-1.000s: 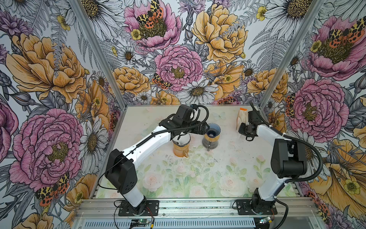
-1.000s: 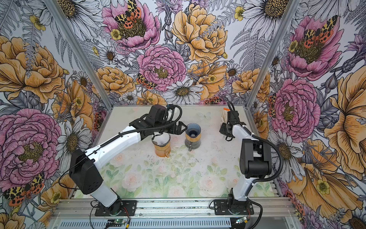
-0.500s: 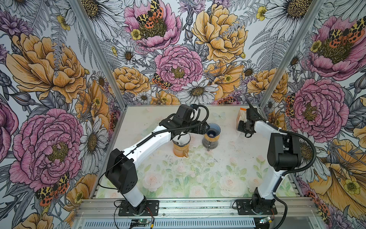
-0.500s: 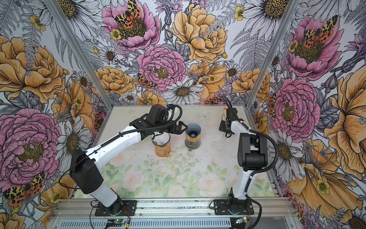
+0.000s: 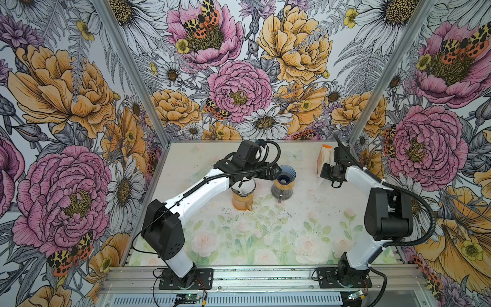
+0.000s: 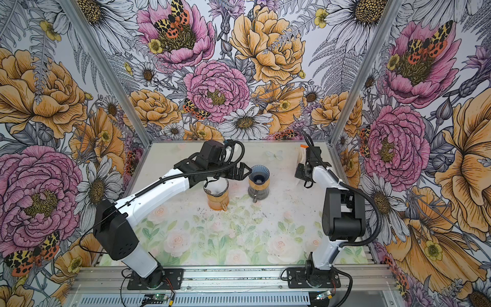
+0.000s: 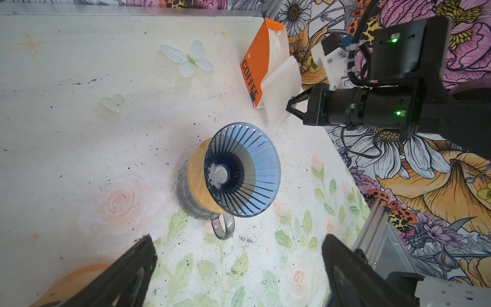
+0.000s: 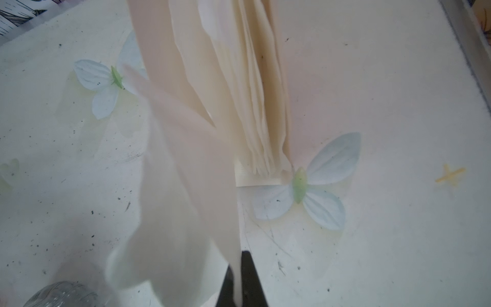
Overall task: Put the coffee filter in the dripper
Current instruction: 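Pull the white filter out and carry it over the blue dripper, then lower the white filter into the blue dripper held by the left gripper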
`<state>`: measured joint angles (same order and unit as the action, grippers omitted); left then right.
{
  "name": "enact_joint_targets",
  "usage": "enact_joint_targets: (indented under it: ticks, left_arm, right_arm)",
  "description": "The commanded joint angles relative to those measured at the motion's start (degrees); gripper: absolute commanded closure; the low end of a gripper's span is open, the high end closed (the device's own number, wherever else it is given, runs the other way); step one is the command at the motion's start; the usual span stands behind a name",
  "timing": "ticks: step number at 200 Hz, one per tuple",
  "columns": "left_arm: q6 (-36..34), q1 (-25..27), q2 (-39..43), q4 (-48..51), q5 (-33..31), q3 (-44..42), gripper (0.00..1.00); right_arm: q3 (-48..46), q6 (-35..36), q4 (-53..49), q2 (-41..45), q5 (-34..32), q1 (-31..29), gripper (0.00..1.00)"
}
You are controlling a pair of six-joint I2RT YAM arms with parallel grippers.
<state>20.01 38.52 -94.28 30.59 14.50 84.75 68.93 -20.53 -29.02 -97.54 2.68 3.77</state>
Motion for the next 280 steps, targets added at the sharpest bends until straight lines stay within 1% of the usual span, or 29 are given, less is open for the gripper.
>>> enact_joint_targets:
  ticks: [1,29,50,85,110,134,154,174,192,239,266,280]
  left_arm:
    - [-2.0,0.5,2.0,-0.3,-1.5,0.7,0.01]
    - [-3.1,0.7,2.9,-0.2,-1.2,0.8,0.01]
    - [-4.9,1.1,3.6,0.8,-1.7,1.0,0.01]
    - [-6.7,1.4,4.9,1.5,-2.0,1.6,0.01]
    - [-7.7,1.9,5.2,2.0,-1.3,3.2,0.01]
    - [-8.7,2.5,5.0,3.0,-0.6,5.2,0.01]
    - [-9.5,2.9,4.5,4.1,0.4,7.0,0.01]
    - [-9.6,3.6,4.3,4.7,0.9,8.0,0.01]
    - [-9.1,3.9,4.2,4.7,1.6,8.4,0.01]
    - [-8.4,4.2,2.7,5.5,2.8,8.7,0.01]
    - [-8.6,4.3,0.4,7.1,3.1,9.8,0.02]
    - [-8.6,4.3,-1.2,7.5,4.7,10.5,0.02]
  right_arm:
    - [-1.6,-1.6,-2.8,6.1,2.0,-0.9,1.00]
    - [-3.7,-2.6,-6.9,12.1,4.6,-1.5,1.00]
    - [-3.5,-2.0,-12.7,16.7,6.3,-2.2,1.00]
    - [-0.2,-1.5,-22.5,24.6,11.3,-3.9,1.00]
    - [5.5,-3.1,-29.9,26.7,13.0,-6.1,1.00]
    - [10.8,-6.6,-35.2,26.0,14.9,-10.2,1.00]
    - [14.4,-11.2,-37.4,24.4,14.6,-14.6,1.00]
    - [17.5,-15.0,-39.0,21.5,15.9,-18.2,1.00]
    - [20.4,-16.9,-40.0,18.8,14.2,-20.2,1.00]
    - [25.2,-19.5,-40.2,10.7,14.9,-21.9,1.00]
    - [26.7,-20.2,-40.1,7.3,15.1,-22.2,1.00]
    - [27.0,-20.8,-40.1,5.9,14.6,-22.3,1.00]
